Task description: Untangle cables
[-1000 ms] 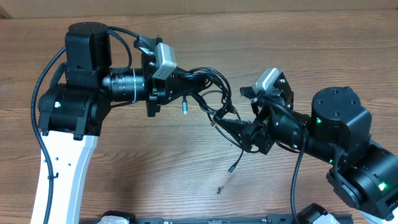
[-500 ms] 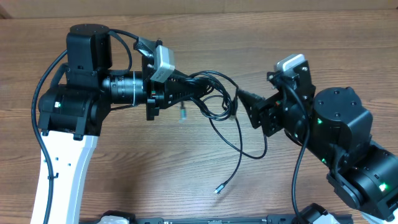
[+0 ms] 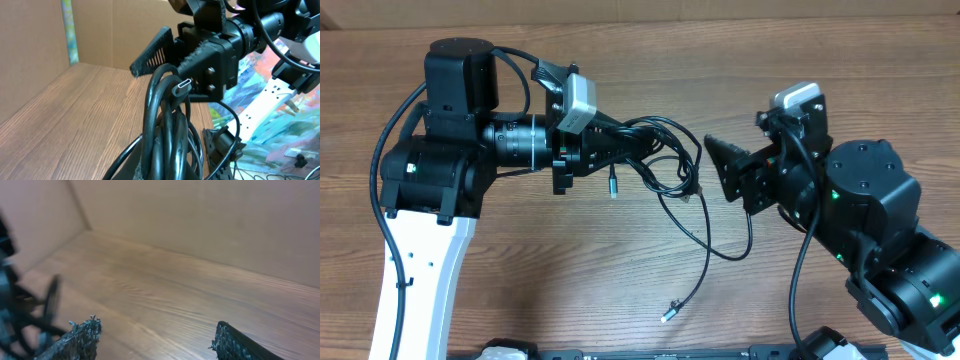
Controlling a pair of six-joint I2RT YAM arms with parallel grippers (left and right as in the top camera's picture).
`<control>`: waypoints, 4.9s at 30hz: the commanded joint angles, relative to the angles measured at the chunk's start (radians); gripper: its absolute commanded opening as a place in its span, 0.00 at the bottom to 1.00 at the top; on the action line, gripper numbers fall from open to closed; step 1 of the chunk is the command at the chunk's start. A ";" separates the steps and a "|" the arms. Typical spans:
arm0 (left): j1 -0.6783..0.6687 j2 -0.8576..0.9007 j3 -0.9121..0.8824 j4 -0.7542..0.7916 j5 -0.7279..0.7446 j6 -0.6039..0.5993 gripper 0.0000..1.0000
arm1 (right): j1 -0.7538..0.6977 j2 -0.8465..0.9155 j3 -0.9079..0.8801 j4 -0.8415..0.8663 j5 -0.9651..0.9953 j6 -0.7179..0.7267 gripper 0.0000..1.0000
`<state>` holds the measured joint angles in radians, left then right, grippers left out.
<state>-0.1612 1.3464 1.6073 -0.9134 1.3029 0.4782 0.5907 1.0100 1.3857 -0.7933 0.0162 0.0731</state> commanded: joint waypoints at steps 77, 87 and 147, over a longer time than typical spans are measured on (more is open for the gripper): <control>-0.127 -0.005 0.012 0.015 -0.469 -0.175 0.04 | 0.003 0.024 0.008 0.006 -0.153 -0.024 0.75; -0.127 -0.005 0.012 0.066 -0.413 -0.249 0.04 | 0.003 0.024 0.008 -0.015 -0.144 -0.025 0.75; -0.127 -0.005 0.012 0.102 -0.235 -0.232 0.04 | 0.003 0.091 0.008 -0.040 -0.061 -0.017 0.75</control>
<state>-0.2867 1.3468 1.6073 -0.8154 0.9962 0.2604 0.5900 1.0935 1.3857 -0.8322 -0.0433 0.0521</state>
